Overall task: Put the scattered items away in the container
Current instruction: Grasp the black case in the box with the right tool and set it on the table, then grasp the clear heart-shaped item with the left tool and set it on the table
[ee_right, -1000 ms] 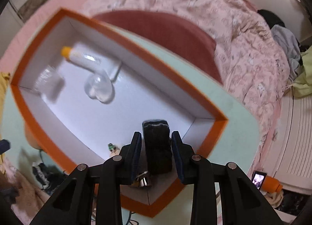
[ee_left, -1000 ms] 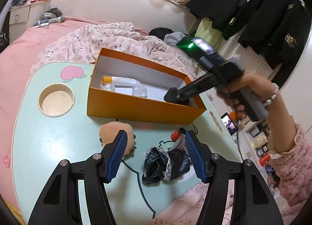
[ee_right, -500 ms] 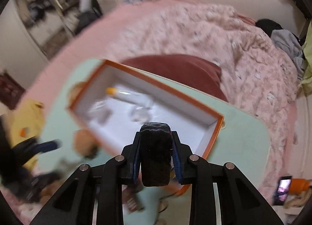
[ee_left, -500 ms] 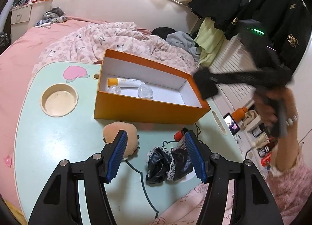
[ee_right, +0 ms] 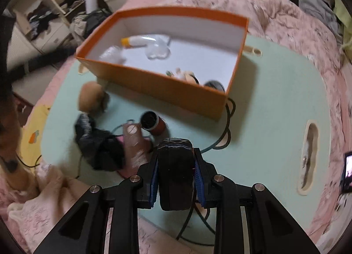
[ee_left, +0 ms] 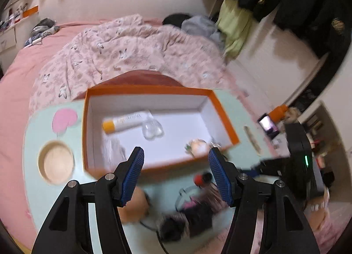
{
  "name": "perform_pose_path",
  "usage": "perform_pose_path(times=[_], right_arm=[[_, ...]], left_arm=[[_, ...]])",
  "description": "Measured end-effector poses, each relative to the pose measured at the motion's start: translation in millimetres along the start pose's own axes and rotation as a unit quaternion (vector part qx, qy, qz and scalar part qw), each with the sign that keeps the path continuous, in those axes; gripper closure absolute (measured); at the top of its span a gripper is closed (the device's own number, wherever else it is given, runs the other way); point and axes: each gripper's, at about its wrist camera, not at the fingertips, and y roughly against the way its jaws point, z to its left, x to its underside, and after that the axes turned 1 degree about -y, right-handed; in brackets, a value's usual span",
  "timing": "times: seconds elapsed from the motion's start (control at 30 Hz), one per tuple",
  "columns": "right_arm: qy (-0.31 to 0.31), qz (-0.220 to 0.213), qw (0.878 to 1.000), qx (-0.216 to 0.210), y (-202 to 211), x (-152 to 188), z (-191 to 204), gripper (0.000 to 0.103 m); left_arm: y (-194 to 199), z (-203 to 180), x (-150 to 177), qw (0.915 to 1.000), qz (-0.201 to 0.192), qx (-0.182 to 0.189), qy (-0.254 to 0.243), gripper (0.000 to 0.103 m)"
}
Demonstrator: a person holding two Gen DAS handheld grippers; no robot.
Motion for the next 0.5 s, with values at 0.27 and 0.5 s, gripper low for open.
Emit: perform_pose_path(times=[0.27,0.5], right_arm=[[-0.033,-0.062,0.997,-0.026,10,6,-1,0.071],[-0.043,-0.107,0.992,-0.045,39,12,-9,0.069]], left_arm=[[-89,3,-37,0.9907,0.125,-0.048,0.022,0.057],[-121,1,-40,0.9827,0.144,-0.115,0.020,0.057]])
